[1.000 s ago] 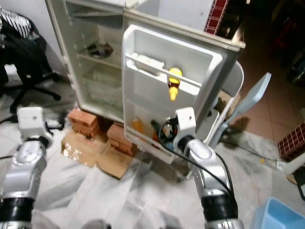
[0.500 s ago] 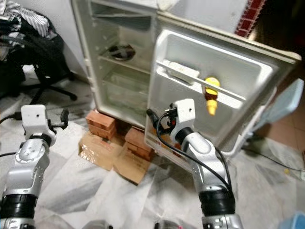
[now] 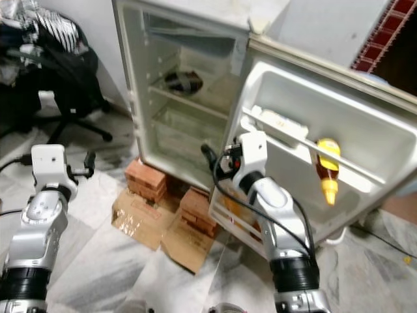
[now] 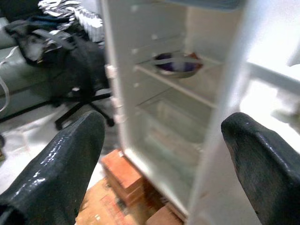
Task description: Restocking fridge
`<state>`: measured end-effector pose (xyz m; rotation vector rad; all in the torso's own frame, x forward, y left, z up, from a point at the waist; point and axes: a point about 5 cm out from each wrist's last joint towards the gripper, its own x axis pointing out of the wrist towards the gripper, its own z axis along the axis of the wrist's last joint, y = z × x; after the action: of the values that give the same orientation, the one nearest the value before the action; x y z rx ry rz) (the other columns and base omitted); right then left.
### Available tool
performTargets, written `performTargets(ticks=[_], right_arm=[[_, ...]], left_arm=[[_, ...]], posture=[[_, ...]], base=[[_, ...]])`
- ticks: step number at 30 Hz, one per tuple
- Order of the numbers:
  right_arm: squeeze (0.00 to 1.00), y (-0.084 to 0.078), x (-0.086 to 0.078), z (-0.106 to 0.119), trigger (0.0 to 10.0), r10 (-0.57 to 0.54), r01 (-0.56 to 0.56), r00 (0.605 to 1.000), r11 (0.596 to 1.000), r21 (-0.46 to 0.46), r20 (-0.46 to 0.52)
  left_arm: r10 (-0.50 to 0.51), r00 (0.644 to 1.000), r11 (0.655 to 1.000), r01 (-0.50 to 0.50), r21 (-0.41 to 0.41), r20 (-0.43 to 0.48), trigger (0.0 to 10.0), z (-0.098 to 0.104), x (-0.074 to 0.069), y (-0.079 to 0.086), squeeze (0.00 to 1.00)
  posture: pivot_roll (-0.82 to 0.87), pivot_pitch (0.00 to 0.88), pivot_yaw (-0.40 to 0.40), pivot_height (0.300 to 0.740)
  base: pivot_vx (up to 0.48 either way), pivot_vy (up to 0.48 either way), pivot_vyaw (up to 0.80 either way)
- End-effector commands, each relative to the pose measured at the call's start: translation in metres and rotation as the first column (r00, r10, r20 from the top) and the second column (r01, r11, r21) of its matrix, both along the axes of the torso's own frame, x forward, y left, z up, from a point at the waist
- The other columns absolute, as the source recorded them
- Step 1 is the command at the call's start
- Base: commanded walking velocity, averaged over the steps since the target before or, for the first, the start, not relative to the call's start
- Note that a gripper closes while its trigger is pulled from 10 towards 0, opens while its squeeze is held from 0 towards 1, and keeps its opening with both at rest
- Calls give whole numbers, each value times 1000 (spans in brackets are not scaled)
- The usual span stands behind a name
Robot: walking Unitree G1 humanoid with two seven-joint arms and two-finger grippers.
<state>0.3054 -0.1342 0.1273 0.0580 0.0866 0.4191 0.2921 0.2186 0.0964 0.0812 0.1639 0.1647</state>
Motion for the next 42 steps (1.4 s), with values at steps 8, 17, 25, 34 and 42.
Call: performTargets(ticks=[8,17,25,34,42], right_arm=[[0,-12,1,-1,10000,-39,39,999,999,-26,5],[0,-17,-12,-7,10000,-41,40,999,999,-28,-9],[0,-35,-23,-17,10000,-59,55,997,995,-83,-52],[0,-79,-16,-16,10000,-194,184,980,966,-180,-41],[0,-81,-32,-21,10000,-220,210,973,969,-130,-68]], left_arm=[[-58,998,998,58,-12,-5,10000,1,2,-13,0],[-53,999,999,53,-12,-1,10000,1,2,-14,0],[-60,998,998,60,-22,-6,10000,-1,0,-17,0],[-65,998,998,64,-25,-11,10000,-2,0,-17,0],[-110,994,992,108,-64,-26,10000,-5,-4,-29,0]], posture=[[47,0,-53,740],[44,0,-52,740],[39,0,-53,740],[37,0,-52,740],[31,0,-46,740]], base=[[0,0,0],[0,0,0],[0,0,0],[0,0,0],[0,0,-87]])
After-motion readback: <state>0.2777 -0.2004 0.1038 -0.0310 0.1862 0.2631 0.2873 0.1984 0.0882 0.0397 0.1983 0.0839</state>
